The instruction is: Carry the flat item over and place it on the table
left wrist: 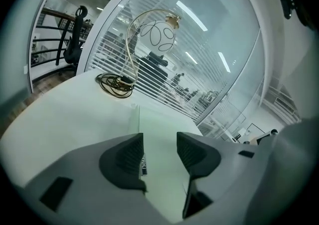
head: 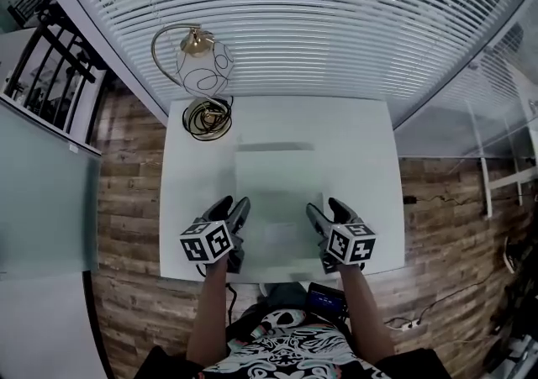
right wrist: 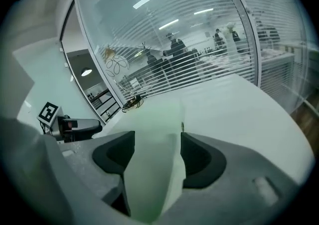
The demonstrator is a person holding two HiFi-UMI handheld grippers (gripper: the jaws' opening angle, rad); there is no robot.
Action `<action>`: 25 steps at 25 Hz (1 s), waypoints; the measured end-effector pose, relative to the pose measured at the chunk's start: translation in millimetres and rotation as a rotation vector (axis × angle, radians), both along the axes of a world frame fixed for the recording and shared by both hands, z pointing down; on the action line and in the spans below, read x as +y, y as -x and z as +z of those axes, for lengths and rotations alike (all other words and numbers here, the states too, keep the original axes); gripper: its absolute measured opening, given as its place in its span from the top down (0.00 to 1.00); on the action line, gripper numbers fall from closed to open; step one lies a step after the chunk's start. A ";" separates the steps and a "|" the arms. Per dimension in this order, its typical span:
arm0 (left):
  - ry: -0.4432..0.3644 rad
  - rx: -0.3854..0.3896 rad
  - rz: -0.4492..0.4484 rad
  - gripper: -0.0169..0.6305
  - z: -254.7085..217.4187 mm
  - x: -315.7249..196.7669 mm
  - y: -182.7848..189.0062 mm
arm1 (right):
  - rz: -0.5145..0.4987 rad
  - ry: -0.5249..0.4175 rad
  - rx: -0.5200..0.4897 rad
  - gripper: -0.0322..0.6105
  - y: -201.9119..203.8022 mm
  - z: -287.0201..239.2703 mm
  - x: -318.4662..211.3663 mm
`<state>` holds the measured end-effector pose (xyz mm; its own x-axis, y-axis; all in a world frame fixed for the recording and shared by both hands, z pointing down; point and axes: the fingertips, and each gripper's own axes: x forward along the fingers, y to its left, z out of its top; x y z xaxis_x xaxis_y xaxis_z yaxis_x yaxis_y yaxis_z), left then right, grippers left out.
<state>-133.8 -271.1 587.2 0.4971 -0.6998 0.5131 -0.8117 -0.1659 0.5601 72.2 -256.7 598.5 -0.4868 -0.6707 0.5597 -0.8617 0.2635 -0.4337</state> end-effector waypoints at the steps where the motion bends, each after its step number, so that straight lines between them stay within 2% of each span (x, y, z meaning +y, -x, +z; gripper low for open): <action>1: -0.014 -0.011 -0.006 0.68 -3.5 0.1 0.8 | 0.003 -0.021 0.005 0.50 -0.1 -4.4 0.0; 3: -0.041 -0.025 -0.011 0.78 -11.5 0.2 1.4 | 0.005 -0.065 0.012 0.51 0.8 -14.4 -0.1; 6: -0.065 -0.024 -0.010 0.89 -22.3 4.0 0.4 | 0.008 -0.113 0.028 0.56 2.6 -27.3 3.1; 10: -0.090 -0.032 -0.011 0.92 -32.5 10.9 -0.3 | 0.040 -0.159 0.073 0.64 -2.3 -35.8 8.2; 16: -0.166 -0.064 -0.018 0.94 -50.0 23.1 -0.8 | 0.061 -0.213 0.131 0.93 -5.7 -48.2 24.7; 21: -0.192 -0.147 0.000 0.95 -63.9 32.2 -2.9 | 0.079 -0.268 0.146 0.94 -2.5 -65.2 35.3; 25: -0.216 -0.123 -0.001 0.96 -78.1 39.7 -2.6 | 0.086 -0.315 0.160 0.94 0.1 -80.2 41.8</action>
<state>-131.2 -231.4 509.2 0.4390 -0.8003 0.4085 -0.8720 -0.2697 0.4085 72.2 -214.8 518.3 -0.3441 -0.8572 0.3832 -0.9369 0.2863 -0.2008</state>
